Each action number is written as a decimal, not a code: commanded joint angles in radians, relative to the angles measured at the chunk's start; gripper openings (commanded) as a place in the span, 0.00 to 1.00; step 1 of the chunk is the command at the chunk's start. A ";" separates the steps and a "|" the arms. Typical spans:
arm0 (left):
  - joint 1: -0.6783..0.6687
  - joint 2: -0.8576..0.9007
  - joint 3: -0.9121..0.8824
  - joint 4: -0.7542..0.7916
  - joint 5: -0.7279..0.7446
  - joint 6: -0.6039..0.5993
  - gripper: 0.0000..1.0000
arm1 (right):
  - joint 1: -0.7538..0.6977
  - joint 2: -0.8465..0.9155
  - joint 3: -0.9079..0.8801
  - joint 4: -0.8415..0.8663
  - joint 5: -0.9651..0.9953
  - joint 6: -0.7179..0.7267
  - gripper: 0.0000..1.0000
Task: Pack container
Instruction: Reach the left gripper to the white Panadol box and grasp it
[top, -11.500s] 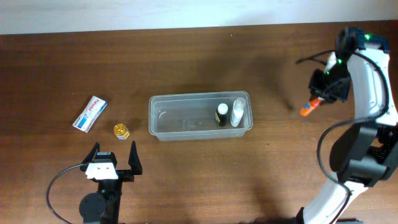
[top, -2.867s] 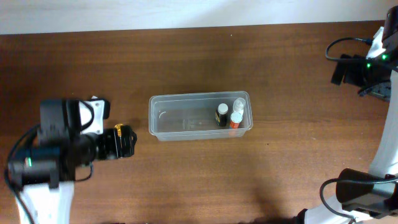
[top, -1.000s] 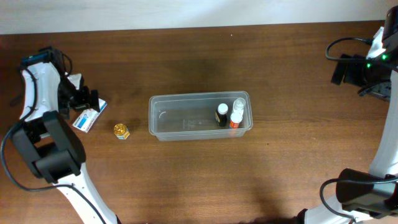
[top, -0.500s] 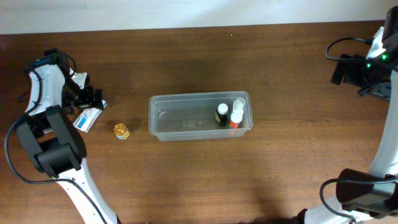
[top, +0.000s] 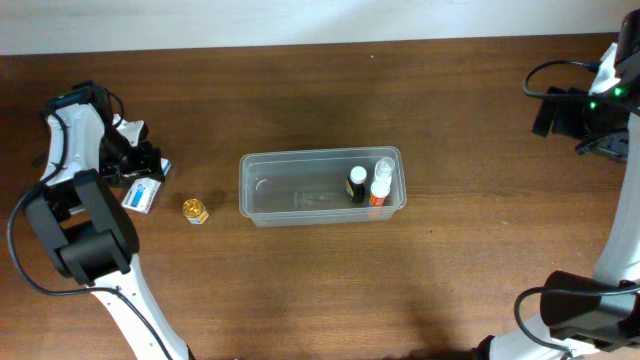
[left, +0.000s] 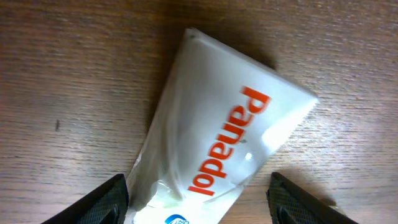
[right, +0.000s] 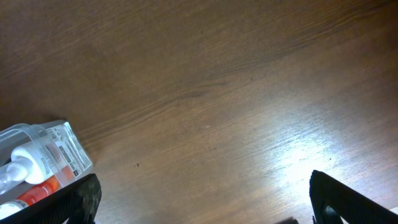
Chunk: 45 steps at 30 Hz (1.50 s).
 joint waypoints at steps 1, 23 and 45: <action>0.005 0.017 -0.016 -0.004 0.029 -0.035 0.72 | -0.003 0.002 -0.002 0.000 0.015 -0.003 0.98; 0.005 0.021 -0.074 0.035 0.028 -0.163 0.41 | -0.003 0.002 -0.002 0.000 0.015 -0.003 0.98; -0.056 0.021 0.385 -0.333 0.070 -0.151 0.37 | -0.003 0.002 -0.002 0.000 0.015 -0.003 0.98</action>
